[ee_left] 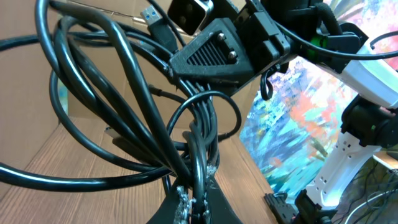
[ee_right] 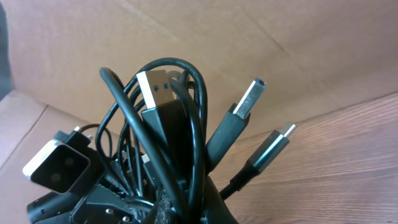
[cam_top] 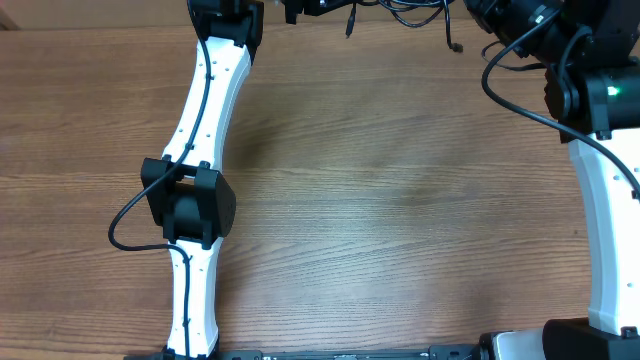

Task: Untangle cables

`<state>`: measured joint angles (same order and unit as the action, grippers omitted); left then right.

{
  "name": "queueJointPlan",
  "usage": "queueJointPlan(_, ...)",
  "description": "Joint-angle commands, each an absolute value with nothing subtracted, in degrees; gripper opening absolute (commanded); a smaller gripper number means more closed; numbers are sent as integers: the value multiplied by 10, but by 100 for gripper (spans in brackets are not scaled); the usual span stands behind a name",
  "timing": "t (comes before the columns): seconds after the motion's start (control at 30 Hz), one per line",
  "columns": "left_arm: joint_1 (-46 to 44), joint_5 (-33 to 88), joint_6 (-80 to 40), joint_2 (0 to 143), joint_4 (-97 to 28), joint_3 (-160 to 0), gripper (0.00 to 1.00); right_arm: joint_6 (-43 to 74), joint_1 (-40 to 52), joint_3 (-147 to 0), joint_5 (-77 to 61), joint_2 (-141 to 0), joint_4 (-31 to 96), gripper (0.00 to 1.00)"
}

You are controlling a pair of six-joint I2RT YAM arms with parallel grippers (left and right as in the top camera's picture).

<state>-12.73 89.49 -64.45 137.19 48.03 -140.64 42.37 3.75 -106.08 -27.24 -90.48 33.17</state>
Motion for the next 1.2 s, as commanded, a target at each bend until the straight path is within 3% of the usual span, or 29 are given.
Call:
queueJointPlan(0.0,-117,906,-699,1382,511,-1414,4,415,27,-1077,-247,-890,342,4)
queueJointPlan(0.17,-79,906,-828,1382,605,-1414,4,415,1,-1077,-236,-890,350,4)
queueJointPlan(0.2,-72,906,-853,1382,627,-1414,4,415,-2,-1077,-229,-890,355,10)
queueJointPlan(0.27,-57,906,-916,1382,687,-1414,4,398,-8,-1077,-221,-890,368,40)
queueJointPlan(0.3,-50,905,-952,1382,724,-1414,4,383,-9,-1076,-220,-890,375,65)
queueJointPlan(0.4,-28,905,-1051,1382,823,-1414,4,368,-9,-1076,-219,-893,401,100)
queueJointPlan(0.67,-33,905,-1085,1382,843,-1414,4,328,53,-1071,-230,-917,443,100)
queueJointPlan(0.77,-42,905,-1085,1382,841,-1414,4,225,96,-1070,-243,-936,443,100)
queueJointPlan(0.83,-50,905,-1098,1382,841,-1414,4,60,141,-1070,-208,-963,448,100)
queueJointPlan(0.9,-54,905,-1112,1382,841,-1414,4,-1,159,-1070,-164,-980,455,99)
queueJointPlan(1.0,-59,905,-1140,1382,841,-1414,4,-113,177,-1071,-139,-1007,451,90)
queueJointPlan(1.17,-61,905,-1193,1382,841,-1414,4,-166,180,-1071,-93,-1017,390,83)
